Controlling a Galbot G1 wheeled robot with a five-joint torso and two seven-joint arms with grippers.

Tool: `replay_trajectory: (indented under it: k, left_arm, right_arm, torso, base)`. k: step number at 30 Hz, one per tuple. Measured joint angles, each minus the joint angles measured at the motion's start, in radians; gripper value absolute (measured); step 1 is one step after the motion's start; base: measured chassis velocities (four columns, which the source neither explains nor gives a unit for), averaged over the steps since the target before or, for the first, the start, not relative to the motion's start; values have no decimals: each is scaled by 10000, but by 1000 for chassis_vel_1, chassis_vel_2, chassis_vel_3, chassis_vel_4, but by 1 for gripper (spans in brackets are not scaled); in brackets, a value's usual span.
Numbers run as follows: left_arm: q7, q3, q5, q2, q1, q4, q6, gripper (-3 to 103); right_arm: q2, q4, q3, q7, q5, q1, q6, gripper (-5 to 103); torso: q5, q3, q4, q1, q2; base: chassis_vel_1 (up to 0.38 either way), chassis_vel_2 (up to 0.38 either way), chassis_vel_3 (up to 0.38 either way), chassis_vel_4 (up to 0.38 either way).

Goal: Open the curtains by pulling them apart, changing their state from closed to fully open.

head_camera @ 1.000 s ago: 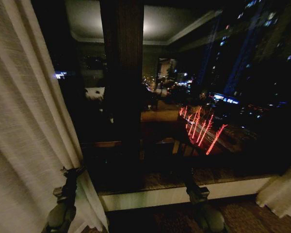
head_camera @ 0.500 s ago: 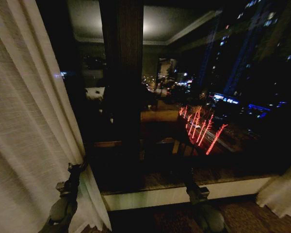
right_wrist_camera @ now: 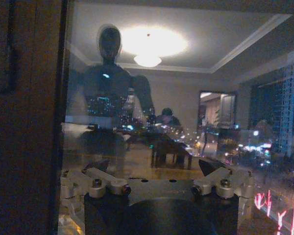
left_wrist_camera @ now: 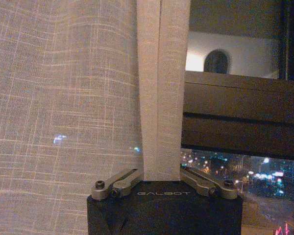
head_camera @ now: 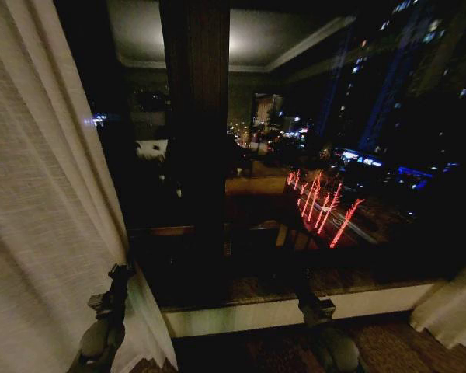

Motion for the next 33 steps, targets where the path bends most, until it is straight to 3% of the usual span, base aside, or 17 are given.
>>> replay_trajectory:
  k: [22,33]
  left_arm:
    - [-49,-56,229,24,76,-75,5,0]
    - [-189,-95,306,-23,169,-121,110,0]
  right_arm:
    - [0,0,0,0,0,0,0,100]
    - [0,0,-1,0,0,0,0,100]
  torso:
    - [-1,0,-1,-1,0]
    - [-1,0,0,0,-1]
  base:
    - [2,4,-2,-2]
    - [166,178,-167,-186]
